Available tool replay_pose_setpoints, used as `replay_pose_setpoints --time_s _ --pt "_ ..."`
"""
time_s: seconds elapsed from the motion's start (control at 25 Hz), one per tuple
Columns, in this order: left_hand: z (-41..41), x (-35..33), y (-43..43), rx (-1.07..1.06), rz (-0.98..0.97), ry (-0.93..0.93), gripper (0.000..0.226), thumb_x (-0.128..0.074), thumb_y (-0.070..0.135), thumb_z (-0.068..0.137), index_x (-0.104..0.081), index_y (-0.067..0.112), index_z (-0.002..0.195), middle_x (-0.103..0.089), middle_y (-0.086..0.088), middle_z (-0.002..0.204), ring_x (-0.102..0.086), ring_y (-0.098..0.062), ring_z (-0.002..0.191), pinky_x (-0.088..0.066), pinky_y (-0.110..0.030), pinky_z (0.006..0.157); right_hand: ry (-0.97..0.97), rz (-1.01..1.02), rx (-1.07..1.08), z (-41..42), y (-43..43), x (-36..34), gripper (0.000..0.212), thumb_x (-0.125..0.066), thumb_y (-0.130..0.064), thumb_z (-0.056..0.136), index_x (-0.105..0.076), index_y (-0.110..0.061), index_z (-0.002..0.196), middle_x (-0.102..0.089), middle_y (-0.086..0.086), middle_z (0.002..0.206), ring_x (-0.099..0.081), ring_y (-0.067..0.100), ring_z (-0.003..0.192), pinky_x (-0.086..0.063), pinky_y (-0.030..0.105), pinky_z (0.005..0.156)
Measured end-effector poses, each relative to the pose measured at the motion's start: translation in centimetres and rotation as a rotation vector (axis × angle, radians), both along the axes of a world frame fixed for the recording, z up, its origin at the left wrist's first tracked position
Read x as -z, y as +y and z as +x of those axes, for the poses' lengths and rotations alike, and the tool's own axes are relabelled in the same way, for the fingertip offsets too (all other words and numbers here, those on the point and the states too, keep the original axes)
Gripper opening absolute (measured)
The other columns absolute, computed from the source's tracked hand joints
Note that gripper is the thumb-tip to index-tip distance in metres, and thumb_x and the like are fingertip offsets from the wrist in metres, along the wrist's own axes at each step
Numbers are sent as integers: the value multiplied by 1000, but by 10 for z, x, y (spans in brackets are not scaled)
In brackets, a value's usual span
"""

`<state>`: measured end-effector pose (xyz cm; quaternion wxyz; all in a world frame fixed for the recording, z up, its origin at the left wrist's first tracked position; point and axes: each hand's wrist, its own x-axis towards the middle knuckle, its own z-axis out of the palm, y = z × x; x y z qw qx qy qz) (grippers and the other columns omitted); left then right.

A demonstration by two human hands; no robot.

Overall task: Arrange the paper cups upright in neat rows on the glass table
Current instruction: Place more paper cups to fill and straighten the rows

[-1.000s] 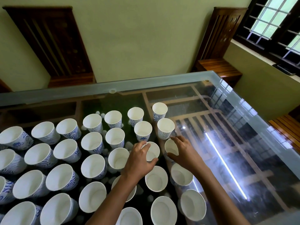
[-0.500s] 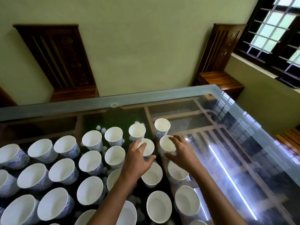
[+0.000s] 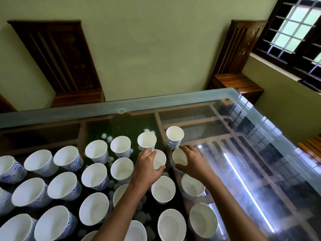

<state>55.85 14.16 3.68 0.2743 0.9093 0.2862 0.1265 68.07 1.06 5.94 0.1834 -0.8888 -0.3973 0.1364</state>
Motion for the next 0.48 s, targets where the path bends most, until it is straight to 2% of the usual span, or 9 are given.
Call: replay_pose_setpoints --time_s 0.2,0.48 --pt "-1 -2 -1 20 7 15 63 -66 41 78 -46 14 132 -42 -3 139 -37 -19 126 -31 -25 102 -11 4 -24 1 -2 0 72 -68 -34 82 -33 -16 141 -38 5 144 -39 21 128 -37 27 102" --pt "6 -3 11 -4 20 -26 64 -65 47 77 -48 18 131 -43 0 139 -38 -16 126 -33 -27 103 -49 50 -5 13 10 -2 74 -69 -36 81 -31 -21 143 -32 3 149 -36 22 132 -40 32 106"
